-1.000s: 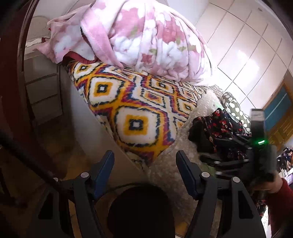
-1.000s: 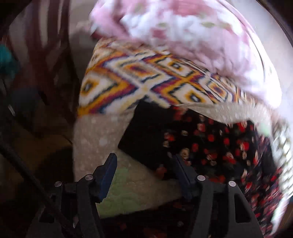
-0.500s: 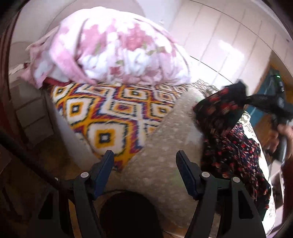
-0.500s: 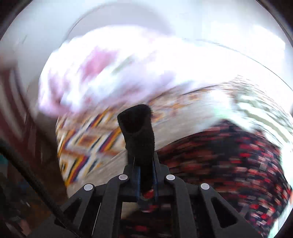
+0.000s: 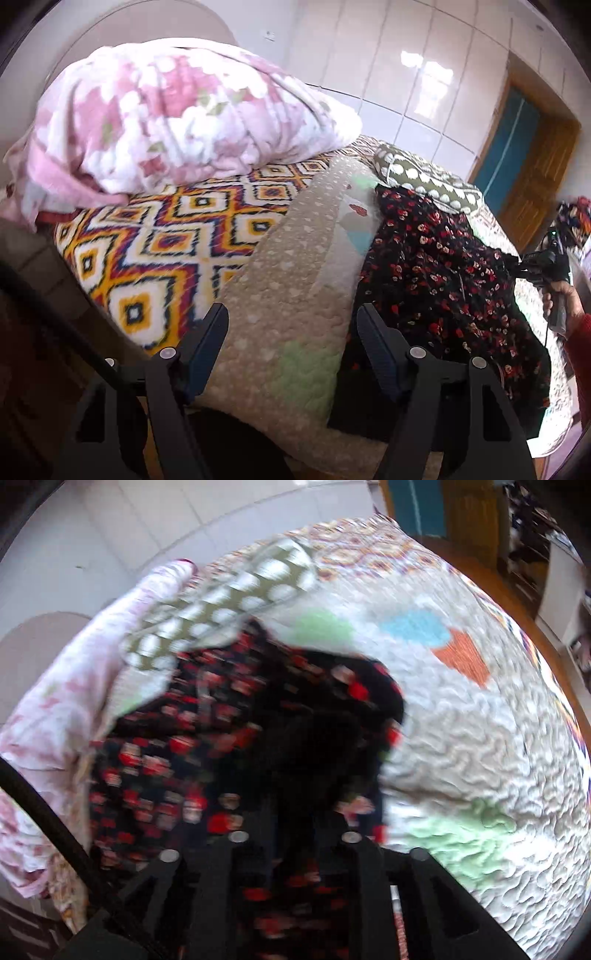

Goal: Fold large clothes

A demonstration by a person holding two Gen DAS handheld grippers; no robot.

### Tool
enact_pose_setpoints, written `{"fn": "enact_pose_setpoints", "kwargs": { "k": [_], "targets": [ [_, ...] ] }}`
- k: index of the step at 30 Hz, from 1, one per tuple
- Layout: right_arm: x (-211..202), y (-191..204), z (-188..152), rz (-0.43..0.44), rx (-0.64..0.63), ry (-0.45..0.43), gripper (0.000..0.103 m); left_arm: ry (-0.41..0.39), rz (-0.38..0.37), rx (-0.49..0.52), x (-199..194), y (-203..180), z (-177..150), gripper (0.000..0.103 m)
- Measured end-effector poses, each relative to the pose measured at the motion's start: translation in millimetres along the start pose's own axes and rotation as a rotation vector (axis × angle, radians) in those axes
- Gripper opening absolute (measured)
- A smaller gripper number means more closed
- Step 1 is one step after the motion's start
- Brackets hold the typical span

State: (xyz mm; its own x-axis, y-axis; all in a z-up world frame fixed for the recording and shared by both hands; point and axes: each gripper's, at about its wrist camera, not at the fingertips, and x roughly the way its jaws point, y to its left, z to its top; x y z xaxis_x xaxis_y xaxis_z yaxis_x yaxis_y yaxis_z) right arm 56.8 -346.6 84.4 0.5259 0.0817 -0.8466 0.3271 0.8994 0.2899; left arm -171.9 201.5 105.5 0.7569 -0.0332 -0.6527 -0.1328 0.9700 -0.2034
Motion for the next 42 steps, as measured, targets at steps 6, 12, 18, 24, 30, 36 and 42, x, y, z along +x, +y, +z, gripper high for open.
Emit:
{"fn": "enact_pose_setpoints", "kwargs": {
  "k": [6,12,18,24,30,36,42],
  "targets": [
    [-63,-41,-16,0.133,0.076,-0.067,0.061,0.075,-0.089,0.008,34,-14,18,0.079],
    [-97,-67,-91,0.289,0.085,0.043,0.072,0.199,-0.215,0.055,93,-39,25,0.079],
    [-78,-60,-184,0.360,0.035,0.157,0.072,0.402,-0.370,0.069,156,-70,19,0.078],
    [-67,-34,-239,0.453,-0.002,0.167,0.073,0.431,-0.394,0.105,148,-90,-9,0.036],
    [-77,-32,-264,0.461,0.006,0.114,0.073,0.398,-0.346,0.118,139,-86,-26,0.052],
    [-79,-18,-279,0.343,-0.029,0.019,0.043,0.388,-0.242,0.161,139,-101,-28,0.012],
    [-96,-41,-273,0.514,0.043,0.037,0.012,0.317,-0.231,0.173,88,-106,-20,0.010]
  ]
}}
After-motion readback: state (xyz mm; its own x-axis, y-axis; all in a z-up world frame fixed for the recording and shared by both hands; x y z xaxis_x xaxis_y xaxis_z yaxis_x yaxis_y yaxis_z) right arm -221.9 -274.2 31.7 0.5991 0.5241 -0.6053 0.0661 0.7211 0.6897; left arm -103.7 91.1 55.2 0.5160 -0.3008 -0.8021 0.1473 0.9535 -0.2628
